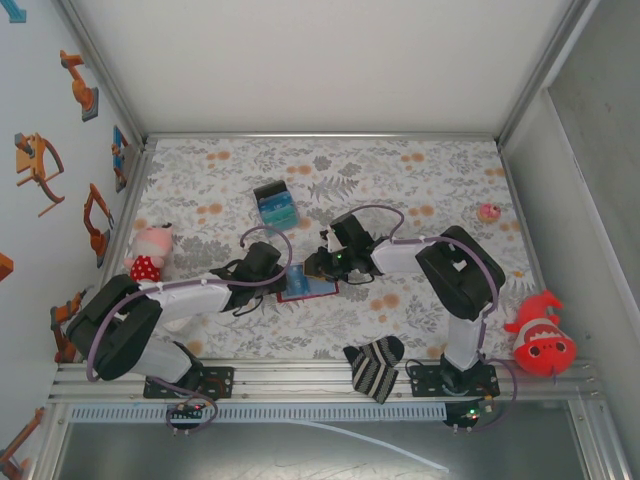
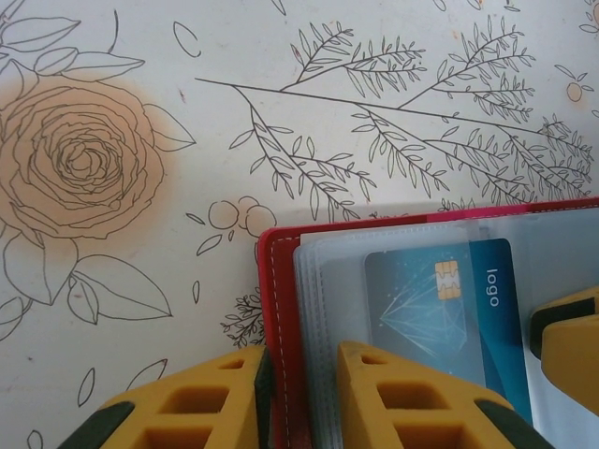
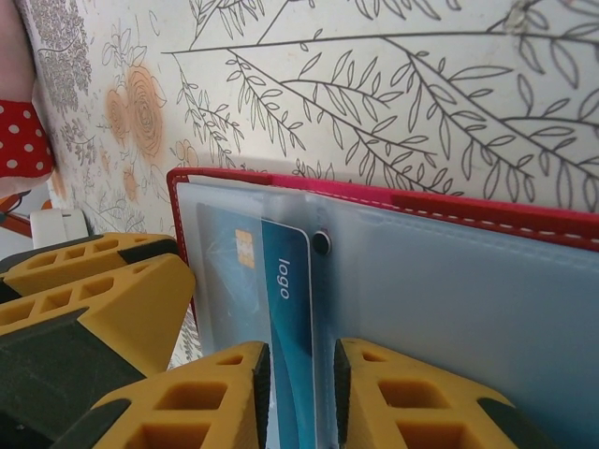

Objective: Take the credit cards out of the card holder

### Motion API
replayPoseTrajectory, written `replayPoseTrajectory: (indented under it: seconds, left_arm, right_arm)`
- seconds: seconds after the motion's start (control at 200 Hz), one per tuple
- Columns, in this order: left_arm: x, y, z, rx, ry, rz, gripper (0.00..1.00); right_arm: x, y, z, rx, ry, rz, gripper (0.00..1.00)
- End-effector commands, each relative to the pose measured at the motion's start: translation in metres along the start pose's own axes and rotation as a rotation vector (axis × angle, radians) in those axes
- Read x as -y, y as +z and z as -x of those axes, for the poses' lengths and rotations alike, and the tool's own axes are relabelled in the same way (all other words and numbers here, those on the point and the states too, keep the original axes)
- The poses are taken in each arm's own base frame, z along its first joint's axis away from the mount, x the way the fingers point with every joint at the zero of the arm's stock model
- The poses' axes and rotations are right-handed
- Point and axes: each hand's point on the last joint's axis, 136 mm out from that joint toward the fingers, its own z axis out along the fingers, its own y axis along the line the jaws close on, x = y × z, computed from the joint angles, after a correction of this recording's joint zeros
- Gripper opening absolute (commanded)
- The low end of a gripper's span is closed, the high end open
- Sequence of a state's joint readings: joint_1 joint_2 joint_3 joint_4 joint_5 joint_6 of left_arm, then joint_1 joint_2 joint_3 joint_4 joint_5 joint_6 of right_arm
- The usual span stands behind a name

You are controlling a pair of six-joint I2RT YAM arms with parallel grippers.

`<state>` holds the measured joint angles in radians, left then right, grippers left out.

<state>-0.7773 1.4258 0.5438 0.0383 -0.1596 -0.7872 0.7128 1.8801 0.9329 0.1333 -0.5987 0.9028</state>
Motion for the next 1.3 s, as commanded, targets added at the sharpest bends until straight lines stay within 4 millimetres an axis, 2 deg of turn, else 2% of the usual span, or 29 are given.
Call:
replayPoseTrajectory:
  seconds: [0.0,0.235,0.506,0.726,0.931,1.087,1.297]
  left_arm:
    - [0.001,0.004,-0.007,-0.038,0.007,-0.003,0.24]
    - [0.003,0.006,-0.010,-0.051,0.004,-0.014,0.21]
    - [0.005,0.004,-0.012,-0.059,-0.005,-0.027,0.19]
    - [0.002,0.003,-0.012,-0.058,-0.005,-0.017,0.18]
    - [0.003,0.004,-0.012,-0.060,-0.007,-0.021,0.14]
    - [0.004,0.004,-0.012,-0.059,-0.013,-0.024,0.13]
    - [-0.003,0.005,-0.015,-0.063,-0.022,0.005,0.09]
  right_arm:
    - [0.008,0.006,-0.007,-0.022,0.022,-0.008,0.25]
    - [0.003,0.010,-0.006,-0.025,0.025,0.012,0.24]
    - [-0.012,0.010,-0.002,-0.026,0.035,0.084,0.23]
    - [-0.021,0.009,0.000,-0.020,0.051,0.151,0.18]
    - [-0.020,0.010,-0.002,-0.022,0.067,0.190,0.17]
    - [-0.016,0.011,-0.003,-0.019,0.075,0.195,0.09]
    - [-0.012,0.000,0.003,0.017,0.078,0.201,0.07]
